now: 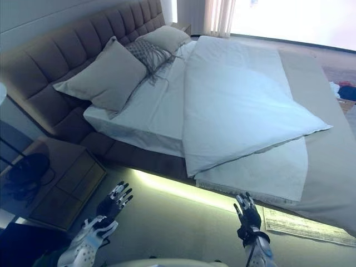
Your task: Make the bed neatly
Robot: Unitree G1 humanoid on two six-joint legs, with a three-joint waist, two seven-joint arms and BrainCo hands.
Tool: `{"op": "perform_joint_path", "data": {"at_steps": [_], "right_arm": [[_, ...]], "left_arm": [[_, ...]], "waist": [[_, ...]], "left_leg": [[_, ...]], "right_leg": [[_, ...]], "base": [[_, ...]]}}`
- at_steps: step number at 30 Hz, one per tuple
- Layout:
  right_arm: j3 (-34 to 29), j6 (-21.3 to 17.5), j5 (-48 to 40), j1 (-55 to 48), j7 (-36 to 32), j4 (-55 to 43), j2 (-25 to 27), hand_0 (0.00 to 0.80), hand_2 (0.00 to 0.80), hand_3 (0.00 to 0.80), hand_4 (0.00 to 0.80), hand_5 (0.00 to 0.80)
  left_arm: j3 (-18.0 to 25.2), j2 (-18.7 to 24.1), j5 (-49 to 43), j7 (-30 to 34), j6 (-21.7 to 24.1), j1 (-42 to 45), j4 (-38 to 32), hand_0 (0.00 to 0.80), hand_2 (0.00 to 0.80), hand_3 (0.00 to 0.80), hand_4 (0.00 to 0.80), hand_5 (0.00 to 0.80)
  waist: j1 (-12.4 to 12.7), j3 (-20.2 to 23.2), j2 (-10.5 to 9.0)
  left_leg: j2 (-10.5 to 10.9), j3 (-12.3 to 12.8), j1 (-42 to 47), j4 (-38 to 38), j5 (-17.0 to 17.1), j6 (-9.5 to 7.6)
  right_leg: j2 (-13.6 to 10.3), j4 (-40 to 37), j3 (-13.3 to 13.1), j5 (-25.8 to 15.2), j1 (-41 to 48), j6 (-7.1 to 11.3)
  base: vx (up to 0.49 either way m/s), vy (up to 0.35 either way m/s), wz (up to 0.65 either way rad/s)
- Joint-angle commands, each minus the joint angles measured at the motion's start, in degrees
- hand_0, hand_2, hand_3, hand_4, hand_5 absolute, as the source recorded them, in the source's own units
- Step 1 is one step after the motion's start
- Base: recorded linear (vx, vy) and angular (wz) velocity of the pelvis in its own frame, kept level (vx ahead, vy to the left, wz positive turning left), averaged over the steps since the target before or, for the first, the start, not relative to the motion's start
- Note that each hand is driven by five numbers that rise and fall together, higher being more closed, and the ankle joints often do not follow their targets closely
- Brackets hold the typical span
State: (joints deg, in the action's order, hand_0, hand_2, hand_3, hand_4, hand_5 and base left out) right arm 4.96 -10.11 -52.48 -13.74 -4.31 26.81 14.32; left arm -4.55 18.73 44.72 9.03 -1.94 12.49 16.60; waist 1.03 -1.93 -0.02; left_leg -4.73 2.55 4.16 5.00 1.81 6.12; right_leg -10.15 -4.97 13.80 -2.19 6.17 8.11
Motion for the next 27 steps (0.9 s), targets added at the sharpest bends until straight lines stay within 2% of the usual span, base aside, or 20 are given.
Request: {"op": "perform_joint_path", "data": {"at_steps": [1, 19, 25, 27], "right_arm": [[-1.18, -4.40, -2.03, 1.66, -0.10, -3.81, 1.92, 0.000, 0.000, 0.000, 0.000, 0.000], [-0.10, -2.46, -1.93, 0.89, -0.82, -3.03, 1.38, 0.000, 0.000, 0.000, 0.000, 0.000], [-0.06, -2.28, -2.01, 0.81, -0.54, -3.80, 2.12, 0.000, 0.000, 0.000, 0.000, 0.000], [-0.45, -1.76, -1.98, 0.88, -0.27, -3.65, 2.28, 0.000, 0.000, 0.000, 0.000, 0.000]], "left_arm": [[-1.80, 0.89, 2.17, 0.76, 3.22, -4.56, -0.16, 0.000, 0.000, 0.000, 0.000, 0.000], [-0.90, 0.04, 3.09, 1.24, 2.74, -3.60, -0.98, 0.000, 0.000, 0.000, 0.000, 0.000], [-0.10, -0.06, 4.23, 2.29, 2.43, -1.80, -0.34, 0.000, 0.000, 0.000, 0.000, 0.000], [0.14, 0.12, 3.95, 2.18, 2.61, -1.09, 0.32, 0.000, 0.000, 0.000, 0.000, 0.000]], "waist": [[2.06, 0.48, -0.39], [1.93, 0.70, -0.89], [1.94, -1.45, -2.54], [1.92, -2.73, -2.64]], "left_leg": [[0.73, 2.79, -2.10, -1.05, 1.30, -2.49], [0.76, 3.47, -1.28, -1.30, 0.74, -2.57], [0.49, 3.93, -3.81, -11.25, -2.98, -2.61], [1.24, 3.46, -4.35, -12.62, -3.59, -3.50]], "right_leg": [[-0.18, 0.80, 1.25, -4.71, -3.70, 0.96], [-0.37, 0.90, 0.64, -4.27, -3.30, 1.05], [-2.04, 5.61, -0.14, -3.31, -5.08, 0.79], [-2.35, 7.36, -1.14, -3.21, -5.72, 0.69]], "base": [[0.000, 0.000, 0.00], [0.009, 0.007, 0.00], [0.029, 0.033, 0.00], [0.036, 0.077, 0.05]]}}
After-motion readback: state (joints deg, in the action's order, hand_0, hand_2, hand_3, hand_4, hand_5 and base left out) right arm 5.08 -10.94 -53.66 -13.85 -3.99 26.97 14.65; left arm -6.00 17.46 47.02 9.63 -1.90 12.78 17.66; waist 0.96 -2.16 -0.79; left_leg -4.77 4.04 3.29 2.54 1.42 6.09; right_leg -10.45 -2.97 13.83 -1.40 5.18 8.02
